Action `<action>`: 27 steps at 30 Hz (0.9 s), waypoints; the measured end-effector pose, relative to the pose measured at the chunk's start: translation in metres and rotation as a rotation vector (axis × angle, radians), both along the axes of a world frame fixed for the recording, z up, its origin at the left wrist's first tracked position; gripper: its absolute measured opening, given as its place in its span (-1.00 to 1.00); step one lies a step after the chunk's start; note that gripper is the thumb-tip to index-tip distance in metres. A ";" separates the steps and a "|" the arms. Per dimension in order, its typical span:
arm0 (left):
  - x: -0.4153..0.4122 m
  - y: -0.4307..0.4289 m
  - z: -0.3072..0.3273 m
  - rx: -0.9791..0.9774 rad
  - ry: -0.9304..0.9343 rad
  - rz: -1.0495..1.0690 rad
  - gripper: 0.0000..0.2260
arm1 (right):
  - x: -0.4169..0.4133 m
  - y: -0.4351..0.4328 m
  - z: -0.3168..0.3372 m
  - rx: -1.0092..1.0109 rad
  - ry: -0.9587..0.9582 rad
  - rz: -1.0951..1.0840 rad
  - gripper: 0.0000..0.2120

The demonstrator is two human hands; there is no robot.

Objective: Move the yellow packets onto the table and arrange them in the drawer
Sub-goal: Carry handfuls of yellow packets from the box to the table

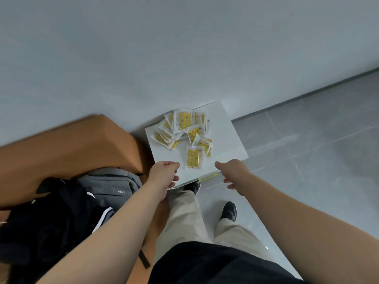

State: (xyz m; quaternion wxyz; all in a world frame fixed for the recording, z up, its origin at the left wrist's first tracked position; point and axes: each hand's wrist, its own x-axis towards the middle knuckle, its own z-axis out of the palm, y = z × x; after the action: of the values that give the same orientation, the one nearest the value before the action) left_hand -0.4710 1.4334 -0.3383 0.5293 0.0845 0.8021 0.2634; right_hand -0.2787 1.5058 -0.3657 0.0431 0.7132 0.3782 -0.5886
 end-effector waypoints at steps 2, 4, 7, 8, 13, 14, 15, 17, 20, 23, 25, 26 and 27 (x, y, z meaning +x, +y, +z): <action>-0.021 0.023 -0.025 -0.032 -0.005 -0.024 -0.94 | -0.017 0.014 -0.019 -0.008 -0.026 0.067 -0.59; -0.038 0.047 -0.051 -0.068 0.019 -0.084 -0.93 | -0.031 0.026 -0.036 -0.017 -0.051 0.104 -0.52; -0.063 0.082 -0.085 -0.084 0.063 -0.147 -0.94 | -0.056 0.047 -0.068 -0.037 -0.113 0.137 -0.31; -0.068 0.091 -0.093 -0.091 0.060 -0.148 -0.93 | -0.062 0.052 -0.077 -0.034 -0.136 0.161 -0.26; -0.091 0.141 -0.166 -0.193 0.022 -0.077 -0.83 | -0.092 0.085 -0.155 0.022 -0.272 0.288 0.06; -0.093 0.148 -0.179 -0.209 0.037 -0.061 -0.79 | -0.096 0.090 -0.168 0.035 -0.289 0.311 0.14; -0.094 0.156 -0.189 -0.217 0.053 -0.044 -0.77 | -0.101 0.094 -0.180 0.049 -0.304 0.335 0.22; -0.095 0.168 -0.204 -0.218 0.066 0.000 -0.77 | -0.109 0.101 -0.199 0.080 -0.343 0.392 0.32; -0.096 0.179 -0.217 -0.218 0.090 0.063 -0.78 | -0.116 0.104 -0.223 0.131 -0.390 0.467 0.40; -0.099 0.184 -0.228 -0.224 0.087 0.116 -0.71 | -0.115 0.104 -0.243 0.187 -0.406 0.484 0.37; -0.101 0.186 -0.232 -0.241 0.055 0.155 -0.57 | -0.112 0.104 -0.251 0.244 -0.432 0.497 0.28; -0.101 0.188 -0.233 -0.245 0.031 0.169 -0.56 | -0.111 0.105 -0.253 0.268 -0.439 0.503 0.19; -0.101 0.190 -0.234 -0.245 0.006 0.179 -0.57 | -0.110 0.106 -0.254 0.284 -0.442 0.502 0.07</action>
State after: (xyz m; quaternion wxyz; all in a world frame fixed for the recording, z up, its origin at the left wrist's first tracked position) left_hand -0.5722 1.6237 -0.5728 0.5077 -0.0518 0.8341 0.2093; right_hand -0.3885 1.6119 -0.6196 0.1674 0.7072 0.6010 -0.3327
